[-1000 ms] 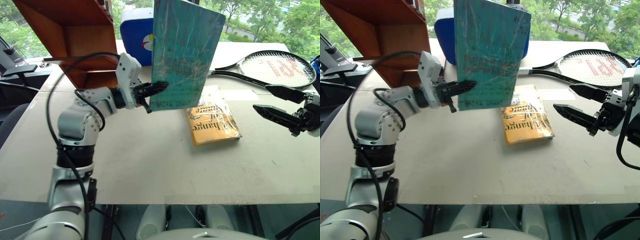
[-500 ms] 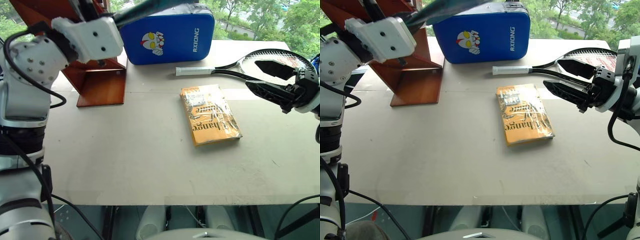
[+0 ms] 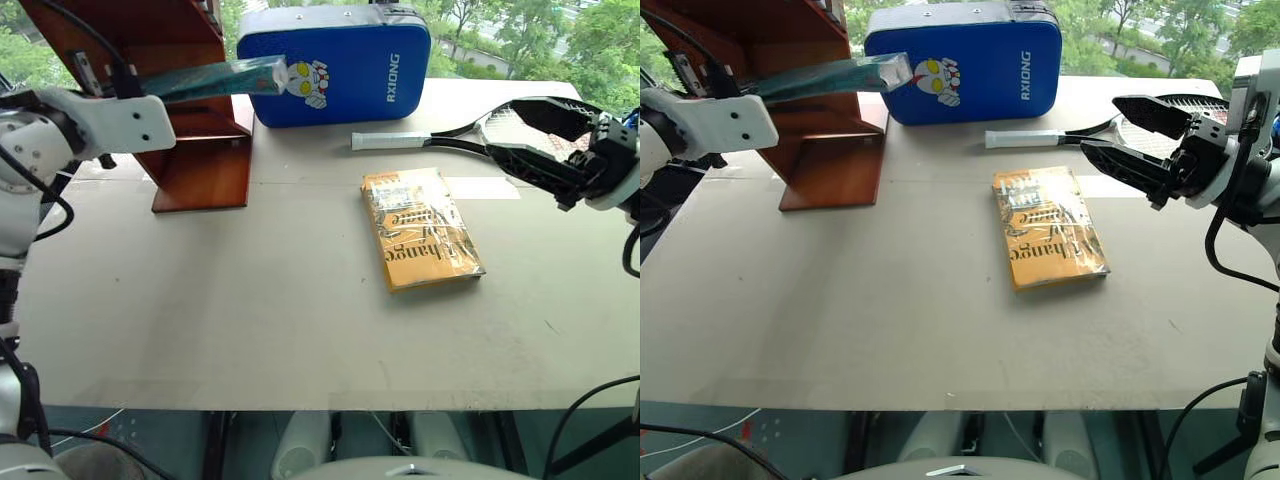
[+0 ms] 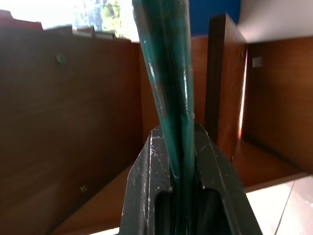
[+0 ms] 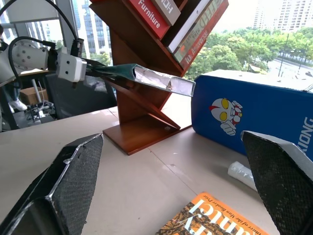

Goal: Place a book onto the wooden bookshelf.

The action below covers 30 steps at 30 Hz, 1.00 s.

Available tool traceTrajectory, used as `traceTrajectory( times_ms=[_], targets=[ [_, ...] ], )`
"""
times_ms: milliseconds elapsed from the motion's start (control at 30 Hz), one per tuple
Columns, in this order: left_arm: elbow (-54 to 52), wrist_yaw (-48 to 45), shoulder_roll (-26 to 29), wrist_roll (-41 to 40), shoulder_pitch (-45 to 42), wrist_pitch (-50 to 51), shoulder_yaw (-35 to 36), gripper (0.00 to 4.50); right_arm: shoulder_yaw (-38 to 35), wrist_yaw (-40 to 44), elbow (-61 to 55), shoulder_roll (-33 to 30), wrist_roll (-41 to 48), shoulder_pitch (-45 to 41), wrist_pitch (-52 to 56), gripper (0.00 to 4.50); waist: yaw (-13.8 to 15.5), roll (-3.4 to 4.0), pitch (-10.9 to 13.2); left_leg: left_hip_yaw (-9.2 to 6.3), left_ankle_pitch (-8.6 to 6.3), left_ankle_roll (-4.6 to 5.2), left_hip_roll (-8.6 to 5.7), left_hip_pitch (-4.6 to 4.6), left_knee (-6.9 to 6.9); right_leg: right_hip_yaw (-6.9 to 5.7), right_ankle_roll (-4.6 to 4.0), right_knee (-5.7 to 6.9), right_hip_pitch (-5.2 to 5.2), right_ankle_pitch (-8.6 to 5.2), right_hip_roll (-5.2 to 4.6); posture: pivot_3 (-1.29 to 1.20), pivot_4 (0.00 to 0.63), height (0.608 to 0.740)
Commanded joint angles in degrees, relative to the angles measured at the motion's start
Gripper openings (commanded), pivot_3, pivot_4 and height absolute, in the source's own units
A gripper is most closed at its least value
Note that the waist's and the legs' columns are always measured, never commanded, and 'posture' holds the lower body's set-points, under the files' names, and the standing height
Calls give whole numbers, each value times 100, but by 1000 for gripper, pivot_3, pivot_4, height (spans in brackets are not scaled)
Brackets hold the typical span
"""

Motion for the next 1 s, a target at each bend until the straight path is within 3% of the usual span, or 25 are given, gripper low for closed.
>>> traceTrajectory(
  times_ms=[33, 333, 367, 433, 633, 933, 1000],
  targets=[
    [290, 172, 144, -22, -208, -270, 186, 23, -131, -13, -202, -53, 21, 32, -110, 4500, 5, 0, 0, 0, 0, 0, -1, 0, 0, -1, 0, 1, 0, 0, -1, 0, 150, 740],
    [834, 109, 125, 1, -385, -529, 42, 23, -218, -128, -337, -46, 107, 163, -87, 4500, -47, -1, 0, 4, 0, 0, 0, 0, 3, -1, 0, 34, -4, 0, -1, 0, 150, 740],
    [825, 109, 126, -20, -352, -495, 75, 799, -229, -130, -340, -55, 111, 182, -89, 4500, -52, -1, 0, 5, 0, 0, 0, 0, 3, -1, 0, 36, -4, 0, -1, 0, 150, 740],
    [796, 127, 133, -75, -251, -409, 168, 1496, -243, -133, -338, -67, 115, 205, -94, 4500, -59, -1, 0, 4, 0, 0, 0, 0, 4, -1, 0, 39, -6, 0, 0, 0, 150, 740],
    [615, 431, 284, -82, 206, -177, 584, 4392, -203, -111, -172, -30, -12, 112, -228, 4500, -96, -2, -1, 5, 0, 0, 0, 0, 9, 1, 1, 44, -6, 0, -2, 0, 150, 740],
    [-383, 1042, 402, -140, 1550, -81, 2168, 4467, -10, 115, 139, 73, -224, 22, -437, 4500, -128, -4, -2, 2, 0, 0, 1, 1, 9, 21, 0, 45, -6, 0, -13, 0, 150, 740],
    [-757, 1048, 98, -622, 1642, -265, 2555, 4467, 110, 158, 228, 168, -315, -15, -518, 4500, -120, -7, -4, 0, 0, 0, 1, 1, 10, 19, 0, 46, -6, 0, -12, 0, 150, 740]
  ],
)
